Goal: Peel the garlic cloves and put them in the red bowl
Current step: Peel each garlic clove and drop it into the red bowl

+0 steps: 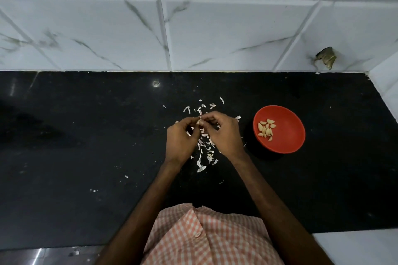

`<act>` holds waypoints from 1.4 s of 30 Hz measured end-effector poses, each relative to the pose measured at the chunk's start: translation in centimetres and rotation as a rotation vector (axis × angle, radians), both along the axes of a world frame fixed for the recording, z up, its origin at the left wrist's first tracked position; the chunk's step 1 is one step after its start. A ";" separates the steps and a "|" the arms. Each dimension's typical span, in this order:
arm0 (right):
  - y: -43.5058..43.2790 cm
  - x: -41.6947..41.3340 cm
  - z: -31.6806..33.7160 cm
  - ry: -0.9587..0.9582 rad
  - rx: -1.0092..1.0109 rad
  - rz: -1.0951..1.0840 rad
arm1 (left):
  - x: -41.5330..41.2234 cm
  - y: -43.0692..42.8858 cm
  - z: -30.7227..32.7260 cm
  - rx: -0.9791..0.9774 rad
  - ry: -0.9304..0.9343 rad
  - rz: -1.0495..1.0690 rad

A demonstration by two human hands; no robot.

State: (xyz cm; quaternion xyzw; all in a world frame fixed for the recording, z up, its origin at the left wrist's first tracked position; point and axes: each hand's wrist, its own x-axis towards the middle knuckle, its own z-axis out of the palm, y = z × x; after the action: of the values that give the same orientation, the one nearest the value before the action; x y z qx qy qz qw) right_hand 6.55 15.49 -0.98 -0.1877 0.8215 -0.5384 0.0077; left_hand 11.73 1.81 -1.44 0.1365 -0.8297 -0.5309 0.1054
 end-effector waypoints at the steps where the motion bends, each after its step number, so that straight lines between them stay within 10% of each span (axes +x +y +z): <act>1: 0.0 0.0 -0.1 0.010 0.010 -0.003 | 0.0 0.1 -0.1 -0.007 -0.014 0.004; 13: -0.5 0.2 -0.4 0.069 0.032 -0.008 | -0.4 0.2 -0.2 -0.085 -0.168 0.009; 42: -1.2 0.4 0.1 -0.818 -0.594 -0.095 | -0.8 0.2 1.3 0.261 -0.037 -0.038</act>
State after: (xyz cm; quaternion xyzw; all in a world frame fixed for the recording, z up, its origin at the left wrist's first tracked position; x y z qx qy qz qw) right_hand 6.94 14.27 -0.88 0.0818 0.5701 -0.7782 0.2505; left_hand 10.97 1.96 -0.13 0.1430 -0.7578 -0.6336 0.0614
